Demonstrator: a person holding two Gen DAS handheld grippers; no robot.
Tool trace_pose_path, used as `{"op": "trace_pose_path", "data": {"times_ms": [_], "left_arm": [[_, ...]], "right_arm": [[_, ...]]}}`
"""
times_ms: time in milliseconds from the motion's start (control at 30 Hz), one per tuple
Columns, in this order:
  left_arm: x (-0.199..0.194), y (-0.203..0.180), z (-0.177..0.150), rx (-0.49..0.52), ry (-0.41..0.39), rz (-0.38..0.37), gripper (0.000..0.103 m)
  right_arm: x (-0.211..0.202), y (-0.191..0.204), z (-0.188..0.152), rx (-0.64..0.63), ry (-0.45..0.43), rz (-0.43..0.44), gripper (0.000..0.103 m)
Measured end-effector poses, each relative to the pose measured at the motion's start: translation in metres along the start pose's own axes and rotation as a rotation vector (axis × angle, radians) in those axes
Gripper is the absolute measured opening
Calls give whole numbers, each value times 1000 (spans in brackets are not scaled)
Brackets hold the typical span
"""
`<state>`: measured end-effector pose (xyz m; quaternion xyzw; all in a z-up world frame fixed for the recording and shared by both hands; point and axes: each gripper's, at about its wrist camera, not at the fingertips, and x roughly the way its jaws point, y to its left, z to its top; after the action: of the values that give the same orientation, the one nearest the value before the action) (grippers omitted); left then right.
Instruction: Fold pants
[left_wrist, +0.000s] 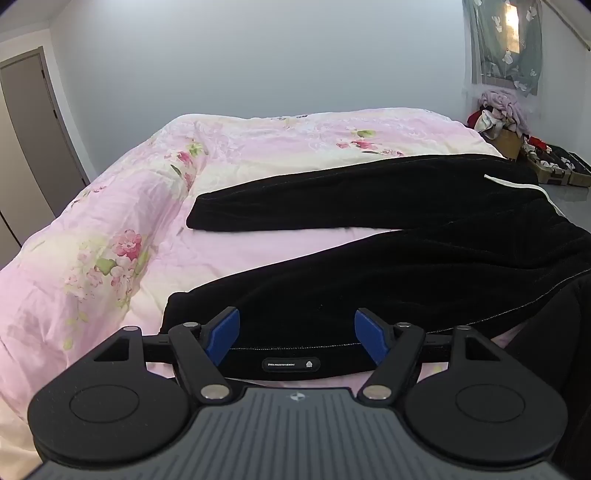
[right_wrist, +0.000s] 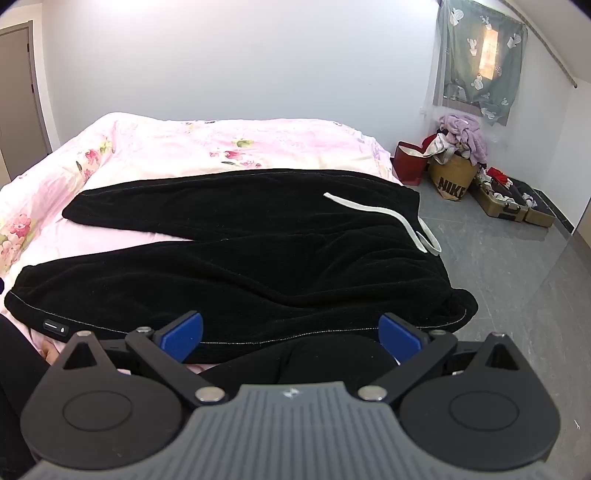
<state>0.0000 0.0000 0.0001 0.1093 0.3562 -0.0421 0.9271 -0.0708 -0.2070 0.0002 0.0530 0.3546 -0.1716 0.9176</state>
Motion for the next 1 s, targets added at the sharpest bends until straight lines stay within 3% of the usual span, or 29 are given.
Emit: {"op": "trace_pose_path", "data": {"times_ms": [1000], "left_arm": [[1, 6, -1, -3, 12, -6, 84]], "right_arm": [[3, 0, 3, 1, 0, 13, 98]]}}
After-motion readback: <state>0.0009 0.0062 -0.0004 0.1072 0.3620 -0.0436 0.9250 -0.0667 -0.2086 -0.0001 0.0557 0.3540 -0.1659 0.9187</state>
